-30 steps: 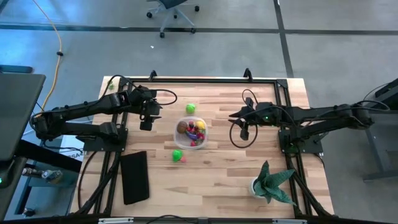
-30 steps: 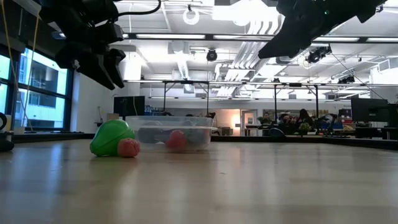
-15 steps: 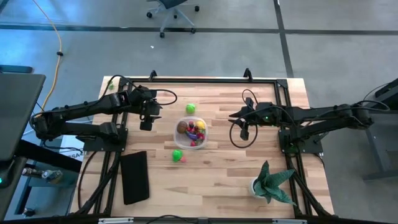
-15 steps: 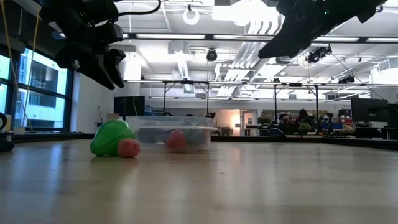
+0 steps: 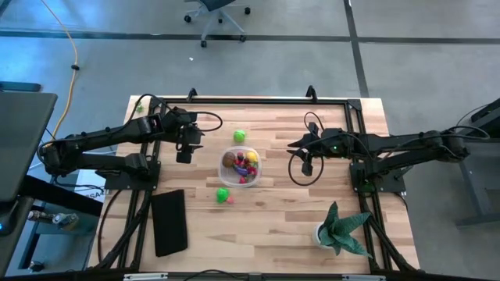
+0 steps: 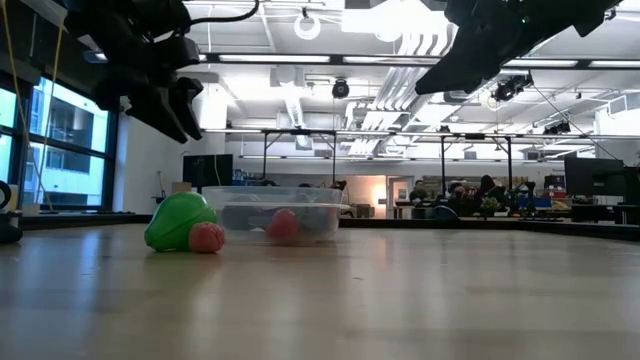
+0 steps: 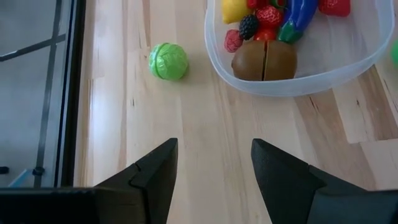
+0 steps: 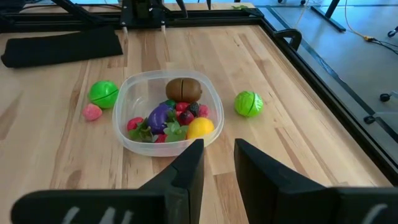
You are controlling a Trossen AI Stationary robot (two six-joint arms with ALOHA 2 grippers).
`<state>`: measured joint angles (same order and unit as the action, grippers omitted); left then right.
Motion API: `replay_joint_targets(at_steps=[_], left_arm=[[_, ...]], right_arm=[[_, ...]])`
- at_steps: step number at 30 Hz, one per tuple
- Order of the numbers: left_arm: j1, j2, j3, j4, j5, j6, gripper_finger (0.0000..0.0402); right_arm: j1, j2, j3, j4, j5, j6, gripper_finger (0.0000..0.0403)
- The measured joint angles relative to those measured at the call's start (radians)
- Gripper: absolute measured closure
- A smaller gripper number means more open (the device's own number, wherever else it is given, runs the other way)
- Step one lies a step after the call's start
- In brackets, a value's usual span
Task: Pick and placing Produce into tupperware
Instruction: Put the cabbage into the transparent bin
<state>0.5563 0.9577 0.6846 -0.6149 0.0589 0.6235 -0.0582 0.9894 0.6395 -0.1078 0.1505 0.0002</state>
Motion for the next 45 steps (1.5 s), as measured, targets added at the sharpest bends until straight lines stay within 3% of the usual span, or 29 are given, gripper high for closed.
replay_joint_targets(at_steps=[17,26,29,34,45], left_arm=[[0.000,0.016,0.000,0.203,0.037,-0.213,0.0208],[0.001,0.155,0.038,0.214,-0.008,-0.237,0.0208],[0.001,0.236,0.120,0.175,-0.019,-0.218,0.0208],[0.000,0.426,0.341,0.050,-0.011,-0.054,0.0208],[0.061,0.914,0.837,-0.365,0.061,0.197,0.0208]], right_arm=[[0.000,0.000,0.000,0.000,0.000,0.000,0.0324],[0.000,0.000,0.000,-0.003,0.000,0.000,0.0324],[0.000,0.000,0.000,-0.003,0.000,0.000,0.0324],[0.000,0.000,0.000,-0.006,0.000,0.000,0.0324],[0.000,0.000,0.000,-0.007,0.000,0.000,0.0324]])
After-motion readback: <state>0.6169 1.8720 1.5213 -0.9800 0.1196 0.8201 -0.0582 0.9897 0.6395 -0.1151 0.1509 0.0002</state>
